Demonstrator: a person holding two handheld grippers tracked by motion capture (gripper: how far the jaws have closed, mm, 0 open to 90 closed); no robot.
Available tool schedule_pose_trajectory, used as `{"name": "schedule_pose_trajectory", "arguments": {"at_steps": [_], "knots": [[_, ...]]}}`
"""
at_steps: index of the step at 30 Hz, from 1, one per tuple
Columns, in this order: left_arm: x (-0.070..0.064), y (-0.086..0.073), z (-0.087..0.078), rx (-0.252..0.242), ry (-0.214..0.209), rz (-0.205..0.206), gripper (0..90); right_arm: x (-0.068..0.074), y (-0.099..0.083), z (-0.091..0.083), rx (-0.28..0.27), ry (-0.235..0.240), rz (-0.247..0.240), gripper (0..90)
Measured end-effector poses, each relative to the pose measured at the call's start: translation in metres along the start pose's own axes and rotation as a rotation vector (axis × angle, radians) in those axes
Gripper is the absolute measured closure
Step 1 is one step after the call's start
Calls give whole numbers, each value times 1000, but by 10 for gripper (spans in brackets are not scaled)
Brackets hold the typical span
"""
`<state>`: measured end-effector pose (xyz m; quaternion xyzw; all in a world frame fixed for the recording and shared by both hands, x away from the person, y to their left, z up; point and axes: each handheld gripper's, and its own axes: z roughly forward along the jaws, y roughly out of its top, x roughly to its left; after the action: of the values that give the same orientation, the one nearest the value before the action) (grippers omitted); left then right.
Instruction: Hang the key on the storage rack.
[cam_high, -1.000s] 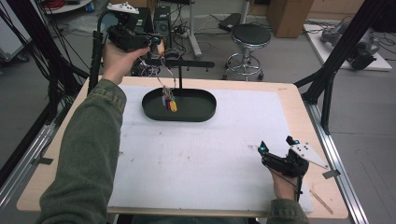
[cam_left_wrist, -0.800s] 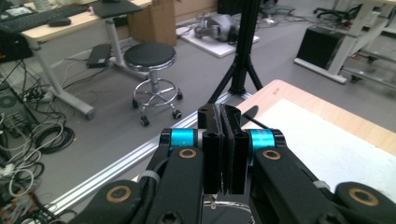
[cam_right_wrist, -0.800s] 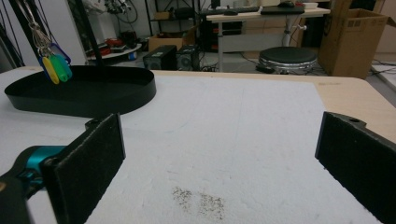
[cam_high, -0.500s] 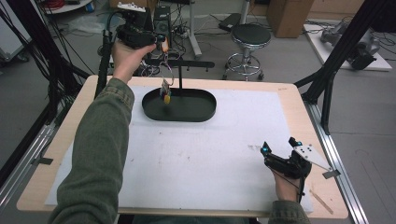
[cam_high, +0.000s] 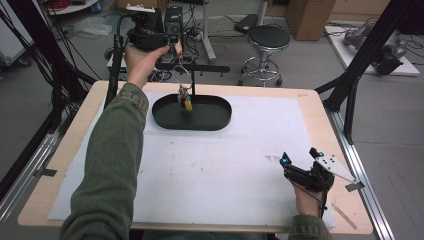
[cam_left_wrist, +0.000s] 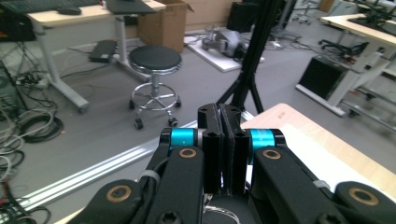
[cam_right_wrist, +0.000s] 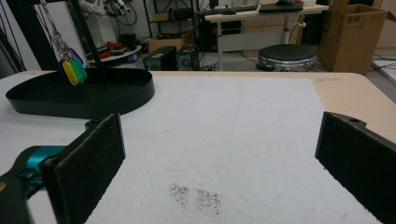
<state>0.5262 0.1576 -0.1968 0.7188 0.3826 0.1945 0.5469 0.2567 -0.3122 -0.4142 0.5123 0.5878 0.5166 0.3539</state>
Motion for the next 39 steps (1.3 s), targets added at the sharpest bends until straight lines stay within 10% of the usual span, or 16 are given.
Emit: {"name": "schedule_pose_trajectory", "arguments": {"at_steps": [12, 23, 31, 39], "knots": [[8, -15, 1, 36, -11, -45, 864, 0, 0, -1, -6, -2, -2, 4], [6, -23, 1, 59, -45, -93, 476, 2, 1, -1, -10, -3, 0, 4], [-1, -28, -1, 127, 24, -17, 99, 1, 1, -1, -16, -2, -14, 5], [4, -36, -13, 143, 22, -21, 17, 2, 1, -1, -15, -6, -10, 4]]}}
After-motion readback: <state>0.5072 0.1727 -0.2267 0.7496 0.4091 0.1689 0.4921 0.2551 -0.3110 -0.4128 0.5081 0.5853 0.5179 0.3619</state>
